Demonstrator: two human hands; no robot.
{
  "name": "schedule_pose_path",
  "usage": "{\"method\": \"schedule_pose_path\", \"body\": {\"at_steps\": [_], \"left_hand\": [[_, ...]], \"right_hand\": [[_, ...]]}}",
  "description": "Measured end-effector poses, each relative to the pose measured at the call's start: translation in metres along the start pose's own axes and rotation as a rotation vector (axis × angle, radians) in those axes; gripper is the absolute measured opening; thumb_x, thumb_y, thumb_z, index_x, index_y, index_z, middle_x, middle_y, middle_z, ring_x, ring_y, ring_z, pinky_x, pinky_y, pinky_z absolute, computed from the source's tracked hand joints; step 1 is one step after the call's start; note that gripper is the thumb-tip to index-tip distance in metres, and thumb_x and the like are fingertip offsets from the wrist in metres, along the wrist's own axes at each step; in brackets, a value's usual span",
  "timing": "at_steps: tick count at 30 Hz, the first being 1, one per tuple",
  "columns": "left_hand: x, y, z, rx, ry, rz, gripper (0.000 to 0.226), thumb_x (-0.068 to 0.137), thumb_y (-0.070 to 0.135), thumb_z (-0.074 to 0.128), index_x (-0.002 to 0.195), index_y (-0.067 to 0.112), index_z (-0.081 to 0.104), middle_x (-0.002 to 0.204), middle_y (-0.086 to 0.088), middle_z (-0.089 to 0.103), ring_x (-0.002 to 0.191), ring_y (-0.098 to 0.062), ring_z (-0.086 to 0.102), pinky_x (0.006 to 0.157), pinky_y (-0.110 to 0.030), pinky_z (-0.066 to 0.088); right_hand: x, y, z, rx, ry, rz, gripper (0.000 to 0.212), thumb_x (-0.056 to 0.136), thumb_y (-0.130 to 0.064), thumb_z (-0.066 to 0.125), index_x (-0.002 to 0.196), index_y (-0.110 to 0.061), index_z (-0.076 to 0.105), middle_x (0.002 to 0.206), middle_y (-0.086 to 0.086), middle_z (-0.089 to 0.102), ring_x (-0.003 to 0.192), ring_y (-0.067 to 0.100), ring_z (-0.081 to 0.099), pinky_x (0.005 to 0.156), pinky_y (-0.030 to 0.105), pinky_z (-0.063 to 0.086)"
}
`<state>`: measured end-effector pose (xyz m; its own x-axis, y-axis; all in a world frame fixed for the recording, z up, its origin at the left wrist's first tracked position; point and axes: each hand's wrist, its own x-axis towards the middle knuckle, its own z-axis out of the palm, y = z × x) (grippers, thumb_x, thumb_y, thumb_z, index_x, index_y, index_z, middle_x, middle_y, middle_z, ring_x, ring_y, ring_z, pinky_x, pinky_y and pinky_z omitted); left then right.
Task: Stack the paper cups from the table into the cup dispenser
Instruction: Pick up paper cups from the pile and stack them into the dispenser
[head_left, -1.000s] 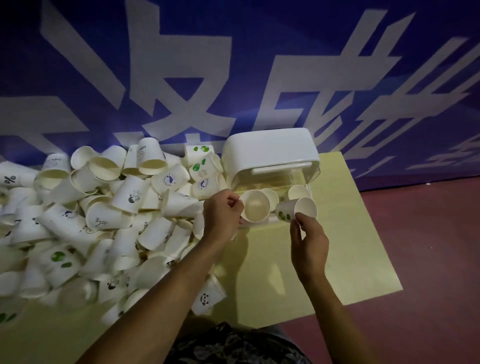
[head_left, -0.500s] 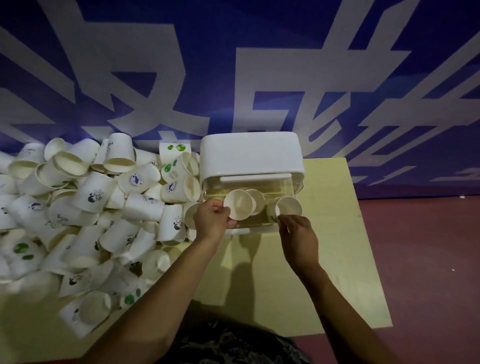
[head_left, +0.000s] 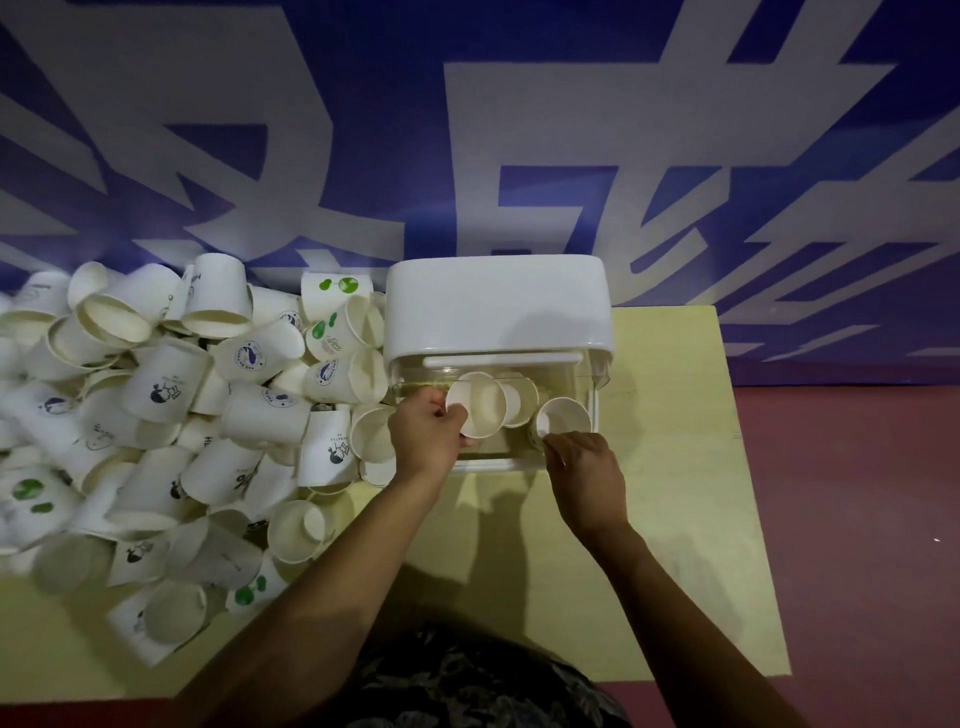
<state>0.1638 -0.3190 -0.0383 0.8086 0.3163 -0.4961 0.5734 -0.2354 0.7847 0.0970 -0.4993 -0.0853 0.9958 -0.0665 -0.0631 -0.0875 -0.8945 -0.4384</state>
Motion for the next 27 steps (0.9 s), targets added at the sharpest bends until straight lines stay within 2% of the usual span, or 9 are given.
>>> {"method": "schedule_pose_path", "body": {"at_steps": [5,9,12,17,20,23,27], "left_hand": [[0.004,0.006,0.013,-0.013,-0.05,-0.007,0.004,0.082,0.0,0.059,0.08,-0.001,0.061,0.065,-0.005,0.061,0.046,-0.017,0.065,0.062,-0.051,0.059],[0.003,0.005,0.015,-0.076,-0.077,-0.032,0.006,0.083,0.001,0.061,0.089,0.001,0.062,0.071,-0.004,0.06,0.043,-0.013,0.063,0.07,-0.049,0.059],[0.006,0.001,0.017,-0.076,-0.063,-0.043,0.004,0.084,0.001,0.062,0.083,0.003,0.059,0.065,0.0,0.056,0.044,-0.016,0.063,0.069,-0.047,0.057],[0.013,0.001,0.031,-0.087,-0.079,-0.049,0.011,0.086,0.007,0.065,0.096,0.003,0.061,0.067,-0.008,0.064,0.051,-0.022,0.061,0.066,-0.05,0.059],[0.017,0.001,0.038,0.002,-0.095,-0.031,0.017,0.088,0.015,0.065,0.102,0.009,0.059,0.081,-0.01,0.068,0.048,-0.016,0.061,0.064,-0.044,0.06],[0.021,0.001,0.043,0.037,-0.176,-0.086,0.013,0.09,0.015,0.062,0.101,0.017,0.056,0.088,-0.012,0.068,0.053,-0.016,0.061,0.064,-0.039,0.061],[0.029,0.002,0.048,0.057,-0.189,-0.128,0.014,0.089,0.004,0.059,0.096,0.016,0.06,0.069,-0.006,0.066,0.049,-0.019,0.062,0.07,-0.045,0.06]], "right_hand": [[0.002,0.003,0.001,0.024,-0.001,0.017,0.012,0.087,-0.007,0.063,0.09,-0.017,0.071,0.077,0.0,0.067,0.075,0.029,0.056,0.064,0.035,0.049],[0.004,0.004,0.001,0.023,-0.008,0.04,0.013,0.086,-0.007,0.063,0.089,-0.017,0.07,0.077,0.0,0.066,0.075,0.028,0.055,0.063,0.036,0.049],[0.004,0.003,0.001,0.03,-0.005,0.044,0.013,0.086,-0.007,0.064,0.091,-0.017,0.071,0.079,0.001,0.068,0.076,0.029,0.057,0.063,0.037,0.05],[0.005,0.002,0.002,0.025,-0.012,0.047,0.016,0.086,-0.009,0.065,0.097,-0.017,0.073,0.086,0.001,0.071,0.081,0.03,0.06,0.067,0.038,0.052],[0.005,0.003,0.001,-0.001,-0.008,0.05,0.016,0.083,-0.009,0.069,0.096,-0.017,0.074,0.088,0.001,0.072,0.083,0.03,0.061,0.068,0.038,0.052],[0.005,0.004,0.002,-0.001,-0.002,0.035,0.018,0.081,-0.007,0.069,0.095,-0.016,0.074,0.087,0.001,0.072,0.084,0.03,0.061,0.07,0.039,0.053],[0.006,0.005,0.0,-0.051,-0.002,0.007,0.019,0.08,-0.004,0.068,0.093,-0.016,0.075,0.08,0.001,0.07,0.08,0.028,0.059,0.066,0.035,0.052]]}}
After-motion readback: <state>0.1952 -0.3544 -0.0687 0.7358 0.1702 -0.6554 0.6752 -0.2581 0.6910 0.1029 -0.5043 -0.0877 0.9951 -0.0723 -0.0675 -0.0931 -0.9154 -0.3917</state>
